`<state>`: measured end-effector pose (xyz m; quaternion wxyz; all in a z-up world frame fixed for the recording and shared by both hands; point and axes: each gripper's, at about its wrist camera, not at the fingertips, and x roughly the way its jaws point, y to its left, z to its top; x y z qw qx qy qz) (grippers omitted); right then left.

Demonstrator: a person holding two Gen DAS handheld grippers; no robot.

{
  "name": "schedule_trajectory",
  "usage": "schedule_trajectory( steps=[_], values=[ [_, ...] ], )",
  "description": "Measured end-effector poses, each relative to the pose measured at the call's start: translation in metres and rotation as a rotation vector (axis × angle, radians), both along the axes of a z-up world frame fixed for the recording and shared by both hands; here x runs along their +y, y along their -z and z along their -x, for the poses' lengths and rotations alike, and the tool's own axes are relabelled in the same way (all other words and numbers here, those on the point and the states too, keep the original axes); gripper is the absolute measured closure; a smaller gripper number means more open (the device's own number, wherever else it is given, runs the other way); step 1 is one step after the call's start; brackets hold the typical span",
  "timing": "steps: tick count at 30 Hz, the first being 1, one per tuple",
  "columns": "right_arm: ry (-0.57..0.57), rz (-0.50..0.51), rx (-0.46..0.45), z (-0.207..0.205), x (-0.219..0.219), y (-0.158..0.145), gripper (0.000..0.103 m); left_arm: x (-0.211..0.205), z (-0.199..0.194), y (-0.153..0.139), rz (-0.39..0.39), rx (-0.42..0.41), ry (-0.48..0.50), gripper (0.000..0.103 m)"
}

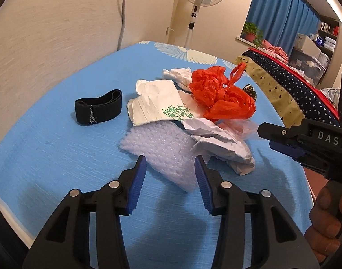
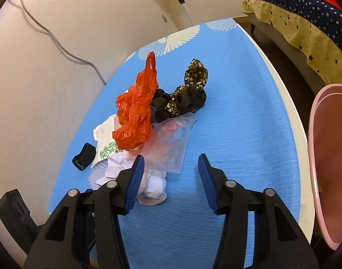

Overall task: Collect trash
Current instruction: 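Return both tools to the table and approach the remaining trash, then grasp and lift the bubble wrap with the left tool while the right tool grasps the clear plastic bag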

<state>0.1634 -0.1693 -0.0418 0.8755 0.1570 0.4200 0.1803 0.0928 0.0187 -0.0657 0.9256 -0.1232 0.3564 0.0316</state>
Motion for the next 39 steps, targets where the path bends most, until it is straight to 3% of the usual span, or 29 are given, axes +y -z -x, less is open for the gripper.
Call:
schedule_trajectory(
  steps=[5,9,13,39],
  values=[
    [-0.007,0.015,-0.010,0.002,0.002,-0.002,0.085,0.001,-0.001,0.000,0.004,0.007,0.001,0.072],
    [-0.010,0.026,-0.033,0.004,0.000,-0.008,0.094,0.001,0.000,-0.001,0.009,0.007,0.002,0.083],
    [-0.008,0.038,-0.063,0.008,-0.003,-0.016,0.096,0.001,0.001,-0.006,0.000,-0.006,0.007,0.090],
    [0.026,0.077,-0.215,0.068,-0.040,-0.071,0.099,-0.013,0.048,-0.050,-0.116,-0.112,0.026,0.091]
  ],
)
